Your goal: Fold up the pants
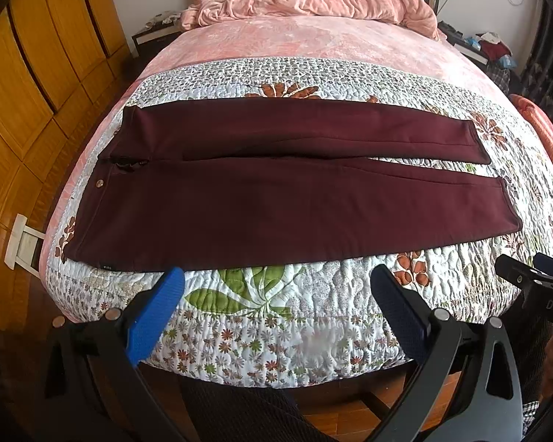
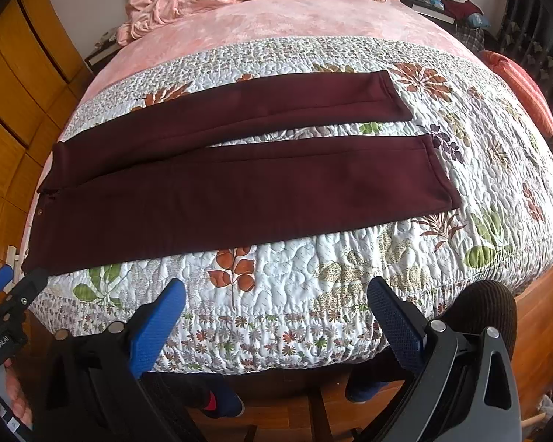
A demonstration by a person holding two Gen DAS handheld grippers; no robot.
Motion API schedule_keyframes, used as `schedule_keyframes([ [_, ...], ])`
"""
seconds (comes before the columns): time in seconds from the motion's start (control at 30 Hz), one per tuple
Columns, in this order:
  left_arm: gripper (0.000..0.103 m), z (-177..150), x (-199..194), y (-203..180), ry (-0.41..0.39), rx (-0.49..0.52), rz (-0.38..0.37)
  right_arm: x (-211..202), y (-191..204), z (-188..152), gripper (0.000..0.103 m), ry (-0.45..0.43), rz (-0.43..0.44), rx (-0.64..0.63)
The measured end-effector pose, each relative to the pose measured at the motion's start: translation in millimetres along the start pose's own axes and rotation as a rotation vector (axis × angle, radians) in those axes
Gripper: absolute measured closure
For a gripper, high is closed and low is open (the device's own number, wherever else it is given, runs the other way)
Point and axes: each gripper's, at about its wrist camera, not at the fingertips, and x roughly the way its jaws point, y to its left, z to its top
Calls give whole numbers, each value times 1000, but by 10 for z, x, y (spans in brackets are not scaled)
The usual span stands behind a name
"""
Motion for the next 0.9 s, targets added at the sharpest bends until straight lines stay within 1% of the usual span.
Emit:
schedule_keyframes([
  [0.9,3,26,-4,2,-1,3,5,26,-10,-13,4,3,3,2],
])
